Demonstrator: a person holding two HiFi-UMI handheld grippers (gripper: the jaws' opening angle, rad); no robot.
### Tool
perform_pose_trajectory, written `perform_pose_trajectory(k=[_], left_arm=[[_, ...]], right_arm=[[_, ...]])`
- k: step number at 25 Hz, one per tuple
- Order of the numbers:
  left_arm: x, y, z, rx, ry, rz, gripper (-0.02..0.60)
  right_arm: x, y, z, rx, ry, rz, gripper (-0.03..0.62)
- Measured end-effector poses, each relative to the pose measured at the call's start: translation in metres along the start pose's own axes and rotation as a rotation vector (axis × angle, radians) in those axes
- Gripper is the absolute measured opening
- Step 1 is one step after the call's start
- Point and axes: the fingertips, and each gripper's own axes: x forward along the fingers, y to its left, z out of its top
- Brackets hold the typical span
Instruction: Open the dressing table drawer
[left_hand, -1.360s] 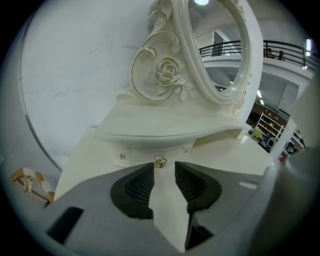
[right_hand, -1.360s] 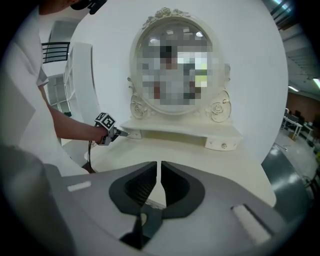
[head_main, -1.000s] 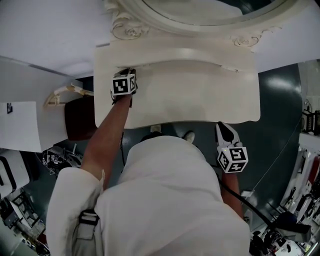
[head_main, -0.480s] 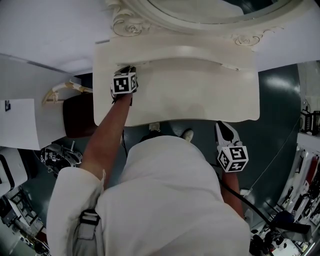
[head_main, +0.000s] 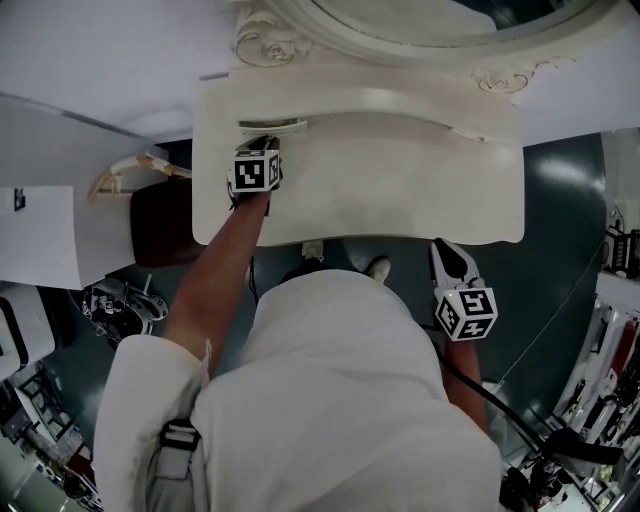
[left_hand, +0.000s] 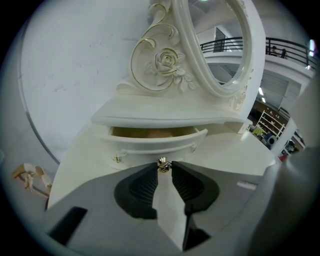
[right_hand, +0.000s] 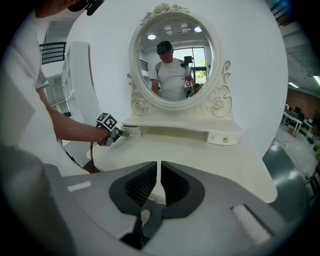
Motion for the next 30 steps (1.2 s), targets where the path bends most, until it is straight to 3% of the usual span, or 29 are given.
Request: perform_pose_trajectory(k=[30], left_arm=[[-0.025, -0.011, -0.033, -0.003, 0.020, -0.024, 0.094]], right_arm=[[-0.019, 0.009, -0.014, 0.022, -0.021, -0.011, 0.028]])
